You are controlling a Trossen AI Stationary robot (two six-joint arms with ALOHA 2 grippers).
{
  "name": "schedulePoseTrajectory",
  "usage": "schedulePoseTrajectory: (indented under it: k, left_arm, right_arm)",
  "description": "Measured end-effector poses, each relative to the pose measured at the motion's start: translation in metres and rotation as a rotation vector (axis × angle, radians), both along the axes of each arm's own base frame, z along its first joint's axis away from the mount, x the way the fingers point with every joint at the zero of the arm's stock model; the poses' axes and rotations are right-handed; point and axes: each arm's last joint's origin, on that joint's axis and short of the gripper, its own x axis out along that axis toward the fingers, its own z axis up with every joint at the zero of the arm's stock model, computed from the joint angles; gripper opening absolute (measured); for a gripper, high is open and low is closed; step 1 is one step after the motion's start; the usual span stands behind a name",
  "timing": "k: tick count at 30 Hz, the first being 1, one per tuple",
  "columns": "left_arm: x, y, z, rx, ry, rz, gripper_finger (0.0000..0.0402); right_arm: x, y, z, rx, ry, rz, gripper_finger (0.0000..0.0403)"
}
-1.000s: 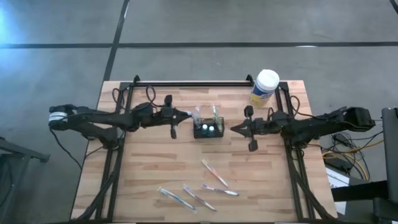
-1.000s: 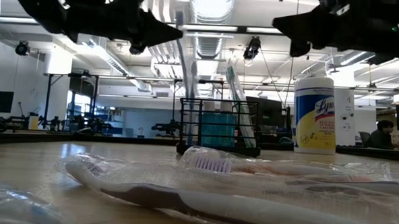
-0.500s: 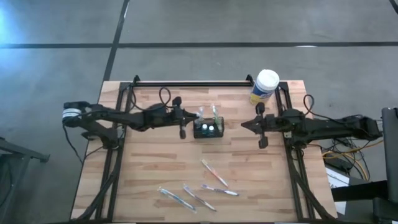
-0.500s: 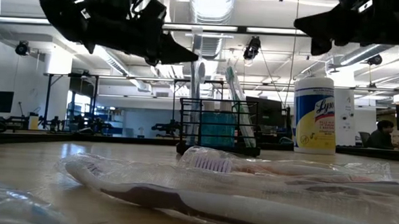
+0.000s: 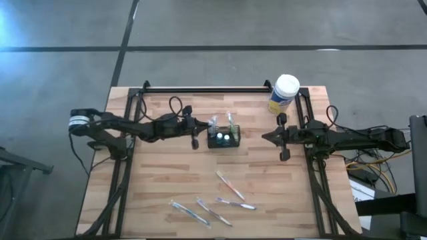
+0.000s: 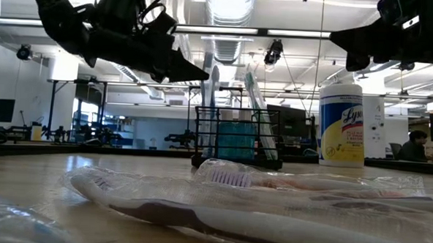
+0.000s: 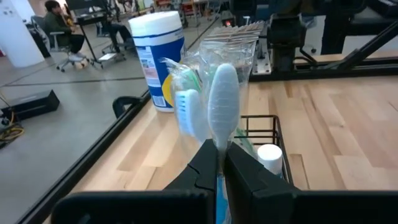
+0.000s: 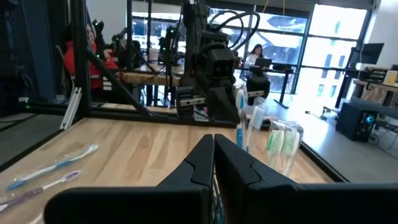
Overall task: Pick & Place toothbrushing station
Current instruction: Put the right blue toothbrush into the wire organizer
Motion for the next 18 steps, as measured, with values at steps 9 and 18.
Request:
schedulePoseTrajectory:
  k: [9,18]
  left_arm:
    - [-0.007,0.001,-0.008,-0.027,-0.047,0.015,0.0012]
    - [0.002,0.003,-0.026,-0.048,-0.035,0.021,0.0012]
  right_arm:
    - [0.0,0.0,0.0,0.0,-0.002,0.0,0.0008]
    - [0.0,0.0,0.001,0.0,-0.013,-0.001,0.0008]
